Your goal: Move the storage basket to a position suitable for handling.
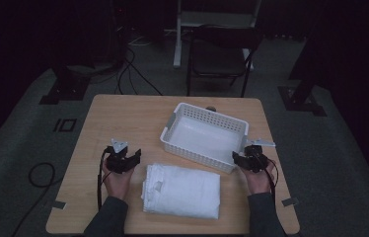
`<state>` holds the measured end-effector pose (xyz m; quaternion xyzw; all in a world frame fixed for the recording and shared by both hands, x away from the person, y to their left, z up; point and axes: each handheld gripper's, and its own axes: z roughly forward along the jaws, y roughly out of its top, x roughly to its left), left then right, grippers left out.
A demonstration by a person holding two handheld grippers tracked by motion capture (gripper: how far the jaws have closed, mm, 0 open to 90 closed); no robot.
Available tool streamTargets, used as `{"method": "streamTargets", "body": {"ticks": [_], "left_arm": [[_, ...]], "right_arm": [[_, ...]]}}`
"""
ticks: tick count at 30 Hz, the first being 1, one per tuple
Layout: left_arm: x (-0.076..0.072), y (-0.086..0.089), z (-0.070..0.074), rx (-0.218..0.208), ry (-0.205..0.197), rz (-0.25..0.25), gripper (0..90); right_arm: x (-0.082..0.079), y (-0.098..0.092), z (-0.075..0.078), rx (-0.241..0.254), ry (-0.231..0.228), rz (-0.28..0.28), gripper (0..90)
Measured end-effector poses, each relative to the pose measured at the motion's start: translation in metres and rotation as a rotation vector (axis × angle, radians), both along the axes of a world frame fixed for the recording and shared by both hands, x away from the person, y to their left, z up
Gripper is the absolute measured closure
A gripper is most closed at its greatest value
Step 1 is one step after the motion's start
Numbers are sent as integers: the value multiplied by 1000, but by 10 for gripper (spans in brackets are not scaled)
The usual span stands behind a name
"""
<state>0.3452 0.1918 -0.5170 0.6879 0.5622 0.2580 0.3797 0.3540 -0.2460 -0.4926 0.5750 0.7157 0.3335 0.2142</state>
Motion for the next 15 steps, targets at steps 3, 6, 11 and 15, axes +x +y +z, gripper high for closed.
{"method": "streamTargets", "body": {"ticks": [3,6,11,15], "left_arm": [[-1,-4,5,-12,-10,-21,416],[0,-11,7,-22,-6,-39,410],[-3,-16,13,-30,-39,-59,407],[-6,-19,19,-39,-60,-80,402]], "right_arm": [[0,1,1,-15,6,10,519],[1,3,1,-28,-3,13,539],[6,9,1,-22,-20,31,580],[10,20,-1,-8,-26,64,580]]}}
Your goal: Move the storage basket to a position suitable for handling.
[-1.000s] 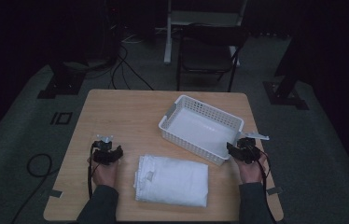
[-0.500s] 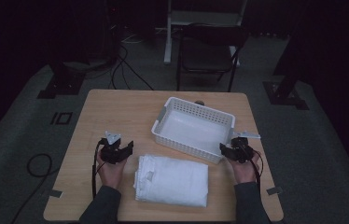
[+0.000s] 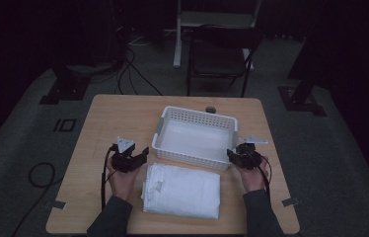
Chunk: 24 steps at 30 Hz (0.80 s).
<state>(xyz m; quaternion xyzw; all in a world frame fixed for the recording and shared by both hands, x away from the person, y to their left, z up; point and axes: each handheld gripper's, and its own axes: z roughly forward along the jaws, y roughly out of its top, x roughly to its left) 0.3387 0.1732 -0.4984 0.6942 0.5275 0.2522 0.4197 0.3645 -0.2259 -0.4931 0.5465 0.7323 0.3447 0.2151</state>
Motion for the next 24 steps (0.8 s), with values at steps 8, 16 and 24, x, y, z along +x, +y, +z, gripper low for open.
{"method": "streamTargets", "body": {"ticks": [8,16,24], "left_arm": [[1,2,-1,-8,14,6,398],[1,7,-1,-18,17,16,396],[1,5,-3,-28,27,0,398]], "right_arm": [[20,20,-2,99,4,59,586],[17,26,-3,44,-18,59,596],[17,25,-4,62,-39,62,608]]}}
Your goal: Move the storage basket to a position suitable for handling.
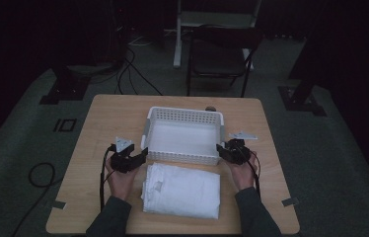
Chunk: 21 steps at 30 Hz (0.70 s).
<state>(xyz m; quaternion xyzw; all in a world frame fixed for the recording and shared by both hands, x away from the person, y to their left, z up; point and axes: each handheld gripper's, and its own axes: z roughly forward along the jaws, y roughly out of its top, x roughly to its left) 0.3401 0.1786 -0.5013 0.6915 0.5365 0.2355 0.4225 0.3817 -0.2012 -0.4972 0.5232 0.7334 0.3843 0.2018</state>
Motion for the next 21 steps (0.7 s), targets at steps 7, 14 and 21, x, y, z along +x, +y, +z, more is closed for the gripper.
{"method": "streamTargets", "body": {"ticks": [7,14,21], "left_arm": [[-2,-2,1,1,4,-15,402],[-12,-5,7,3,-16,-24,393],[-28,-13,11,18,-25,-60,379]], "right_arm": [[-1,0,1,-11,-15,0,611],[-9,0,11,-20,-67,-6,526],[-26,1,30,-33,-134,13,459]]}}
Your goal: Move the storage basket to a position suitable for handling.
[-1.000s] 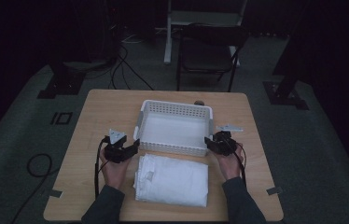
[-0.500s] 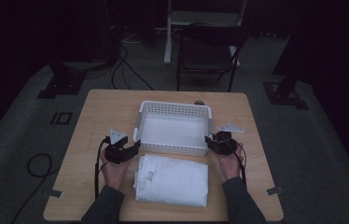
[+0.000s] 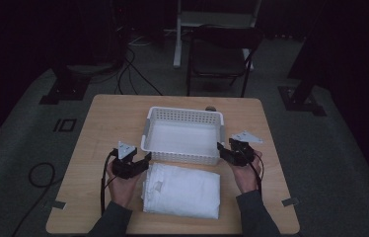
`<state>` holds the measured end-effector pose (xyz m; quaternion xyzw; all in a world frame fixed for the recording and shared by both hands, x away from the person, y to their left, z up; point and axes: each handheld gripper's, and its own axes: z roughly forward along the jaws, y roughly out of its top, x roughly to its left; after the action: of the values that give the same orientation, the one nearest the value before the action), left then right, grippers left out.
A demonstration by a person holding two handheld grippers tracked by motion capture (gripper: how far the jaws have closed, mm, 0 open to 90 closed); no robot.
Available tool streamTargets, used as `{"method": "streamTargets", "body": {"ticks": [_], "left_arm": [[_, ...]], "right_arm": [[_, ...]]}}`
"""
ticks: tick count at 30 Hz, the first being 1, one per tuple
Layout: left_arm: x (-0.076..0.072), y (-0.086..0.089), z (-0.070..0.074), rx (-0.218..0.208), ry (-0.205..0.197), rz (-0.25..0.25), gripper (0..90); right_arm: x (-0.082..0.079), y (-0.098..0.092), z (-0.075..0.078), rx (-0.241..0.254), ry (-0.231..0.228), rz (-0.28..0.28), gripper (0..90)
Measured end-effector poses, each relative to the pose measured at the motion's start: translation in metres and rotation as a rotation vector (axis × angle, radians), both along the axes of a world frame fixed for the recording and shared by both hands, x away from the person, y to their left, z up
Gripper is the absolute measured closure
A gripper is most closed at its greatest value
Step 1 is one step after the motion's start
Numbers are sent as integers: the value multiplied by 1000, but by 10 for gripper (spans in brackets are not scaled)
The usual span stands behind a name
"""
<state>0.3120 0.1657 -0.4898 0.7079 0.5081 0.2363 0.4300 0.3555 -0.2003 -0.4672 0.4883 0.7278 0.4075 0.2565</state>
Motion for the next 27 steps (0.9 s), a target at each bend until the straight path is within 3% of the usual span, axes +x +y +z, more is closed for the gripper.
{"method": "streamTargets", "body": {"ticks": [4,9,20,27], "left_arm": [[-6,-3,1,7,0,-26,379],[-12,-5,2,4,4,-55,380],[-31,-11,1,15,19,-101,372],[-47,-23,-5,72,17,-149,363]], "right_arm": [[-10,2,7,-4,-21,25,438],[-26,1,5,-46,-39,71,429],[-54,1,5,-14,-19,156,412],[-76,6,-12,-6,29,211,403]]}}
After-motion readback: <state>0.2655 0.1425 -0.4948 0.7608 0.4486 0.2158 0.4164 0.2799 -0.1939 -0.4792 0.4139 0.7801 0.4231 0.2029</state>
